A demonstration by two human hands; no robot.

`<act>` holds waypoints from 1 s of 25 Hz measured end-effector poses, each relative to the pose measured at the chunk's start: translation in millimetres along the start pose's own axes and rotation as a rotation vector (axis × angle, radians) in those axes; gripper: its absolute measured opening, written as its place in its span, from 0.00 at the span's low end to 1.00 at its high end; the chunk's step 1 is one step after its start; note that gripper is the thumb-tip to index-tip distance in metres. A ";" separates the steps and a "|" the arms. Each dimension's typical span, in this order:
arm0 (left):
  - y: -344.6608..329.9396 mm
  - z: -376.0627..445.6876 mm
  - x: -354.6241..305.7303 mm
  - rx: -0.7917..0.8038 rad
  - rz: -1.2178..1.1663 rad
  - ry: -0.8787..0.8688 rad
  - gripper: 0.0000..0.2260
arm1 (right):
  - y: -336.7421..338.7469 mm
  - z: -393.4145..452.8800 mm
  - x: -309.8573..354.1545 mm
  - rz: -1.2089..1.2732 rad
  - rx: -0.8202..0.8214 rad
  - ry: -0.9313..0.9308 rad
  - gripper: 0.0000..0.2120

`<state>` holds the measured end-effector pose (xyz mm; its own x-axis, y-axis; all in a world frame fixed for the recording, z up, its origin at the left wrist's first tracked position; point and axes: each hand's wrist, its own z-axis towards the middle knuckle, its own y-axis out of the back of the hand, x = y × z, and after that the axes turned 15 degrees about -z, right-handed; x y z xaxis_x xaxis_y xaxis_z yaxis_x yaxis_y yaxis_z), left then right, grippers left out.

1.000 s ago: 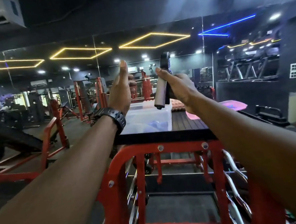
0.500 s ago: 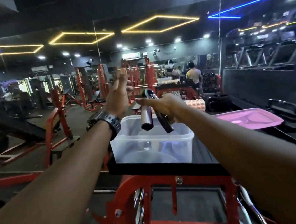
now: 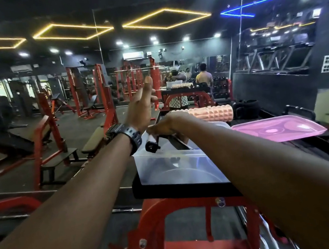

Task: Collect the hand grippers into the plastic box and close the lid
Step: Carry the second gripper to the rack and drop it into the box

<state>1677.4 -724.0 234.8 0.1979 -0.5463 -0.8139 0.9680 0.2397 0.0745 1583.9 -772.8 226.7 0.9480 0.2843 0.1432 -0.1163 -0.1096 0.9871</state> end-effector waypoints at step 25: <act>-42.9 34.4 7.6 0.013 -0.205 0.045 0.39 | 43.6 -8.0 -79.3 1.155 -0.639 -0.007 0.26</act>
<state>1642.7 -766.0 245.3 -0.0105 -0.5461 -0.8376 0.9892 0.1169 -0.0886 1501.3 -792.5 259.0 0.2104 0.3254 0.9219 -0.9706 0.1822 0.1572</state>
